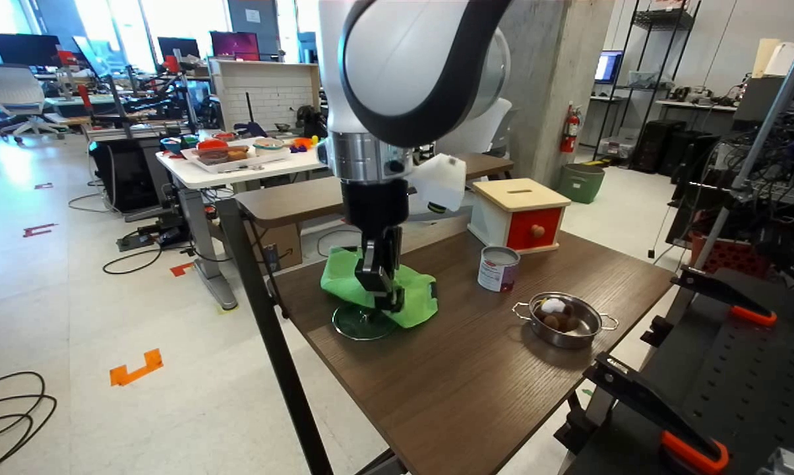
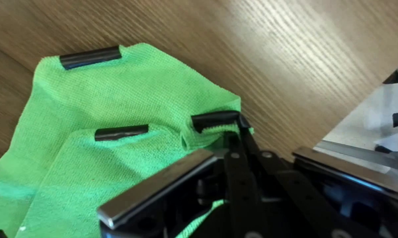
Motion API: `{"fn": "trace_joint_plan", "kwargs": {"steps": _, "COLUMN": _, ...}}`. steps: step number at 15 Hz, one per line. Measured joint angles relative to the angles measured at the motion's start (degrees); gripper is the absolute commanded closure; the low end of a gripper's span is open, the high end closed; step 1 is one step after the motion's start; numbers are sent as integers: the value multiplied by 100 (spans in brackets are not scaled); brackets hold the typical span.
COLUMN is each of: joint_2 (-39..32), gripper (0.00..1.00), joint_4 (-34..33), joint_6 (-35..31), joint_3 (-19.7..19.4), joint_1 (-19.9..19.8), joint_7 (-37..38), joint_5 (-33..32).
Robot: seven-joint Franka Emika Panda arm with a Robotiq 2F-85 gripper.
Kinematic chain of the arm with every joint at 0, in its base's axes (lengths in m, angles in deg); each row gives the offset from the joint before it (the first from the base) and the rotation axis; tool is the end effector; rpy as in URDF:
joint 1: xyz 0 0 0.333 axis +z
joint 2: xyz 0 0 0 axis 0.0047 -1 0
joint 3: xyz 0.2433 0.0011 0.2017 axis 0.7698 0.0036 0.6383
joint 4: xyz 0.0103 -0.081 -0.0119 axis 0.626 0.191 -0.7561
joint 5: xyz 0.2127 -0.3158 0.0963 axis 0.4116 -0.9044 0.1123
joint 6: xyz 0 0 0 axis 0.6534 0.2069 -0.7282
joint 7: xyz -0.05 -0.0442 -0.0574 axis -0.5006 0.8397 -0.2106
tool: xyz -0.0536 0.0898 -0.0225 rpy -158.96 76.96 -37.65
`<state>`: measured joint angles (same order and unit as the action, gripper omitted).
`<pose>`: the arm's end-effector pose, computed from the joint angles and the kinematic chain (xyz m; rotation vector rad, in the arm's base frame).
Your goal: Fold the green cloth
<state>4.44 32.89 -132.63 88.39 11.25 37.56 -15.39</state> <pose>0.6072 0.2240 0.1123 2.8913 1.1676 -0.1088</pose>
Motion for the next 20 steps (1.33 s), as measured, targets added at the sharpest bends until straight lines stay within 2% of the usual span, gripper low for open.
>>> {"fn": "trace_joint_plan", "kwargs": {"steps": 6, "joint_2": 1220, "gripper": 99, "joint_4": 877, "joint_6": 733, "joint_3": 455, "joint_1": -239, "joint_7": -487, "joint_5": 393}}
{"fn": "trace_joint_plan", "kwargs": {"steps": 10, "joint_2": 1647, "gripper": 99, "joint_4": 1022, "joint_6": 1229, "joint_3": 504, "joint_1": -475, "joint_7": -843, "joint_5": 778}}
{"fn": "trace_joint_plan", "kwargs": {"steps": 15, "joint_2": 1376, "gripper": 99, "joint_4": 798, "joint_6": 1688, "joint_3": 329, "joint_1": -934, "joint_7": -1266, "joint_5": 974}}
{"fn": "trace_joint_plan", "kwargs": {"steps": 20, "joint_2": 507, "gripper": 99, "joint_4": 129, "joint_6": 2119, "joint_3": 113, "joint_1": -1094, "joint_7": -1323, "joint_5": 979}}
